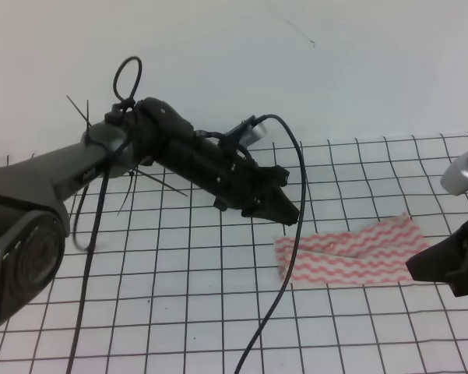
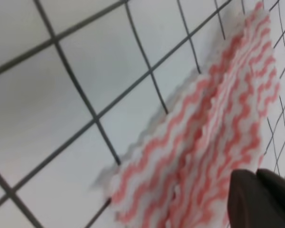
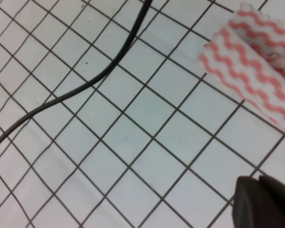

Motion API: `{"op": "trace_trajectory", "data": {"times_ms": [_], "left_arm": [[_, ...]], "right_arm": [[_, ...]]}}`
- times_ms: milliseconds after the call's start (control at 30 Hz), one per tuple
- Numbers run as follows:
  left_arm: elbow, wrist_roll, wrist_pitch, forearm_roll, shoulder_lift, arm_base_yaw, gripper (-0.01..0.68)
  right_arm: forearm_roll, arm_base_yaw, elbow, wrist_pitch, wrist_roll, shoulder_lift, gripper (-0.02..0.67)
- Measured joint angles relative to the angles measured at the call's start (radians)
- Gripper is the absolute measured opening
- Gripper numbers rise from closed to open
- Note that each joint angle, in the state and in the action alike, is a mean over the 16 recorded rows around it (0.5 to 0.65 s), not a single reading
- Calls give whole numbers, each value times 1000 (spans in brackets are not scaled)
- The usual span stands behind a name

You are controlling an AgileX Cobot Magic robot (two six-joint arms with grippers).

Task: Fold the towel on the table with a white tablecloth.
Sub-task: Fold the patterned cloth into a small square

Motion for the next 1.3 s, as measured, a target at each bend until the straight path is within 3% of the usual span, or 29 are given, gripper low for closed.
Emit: {"op": "trace_trajectory", "data": {"times_ms": [267,800,1300], "left_arm": [[-34,-28,31,57,21,-10,9],[-56,-55,163,119,62,-77,116],[-176,-90,193,167,41,-100,120]], "right_arm": [[-2,0,0,-20,4,0,9],[-4,0,0,-25,8,0,9],[-34,0,0,-37,6,0,9]]}}
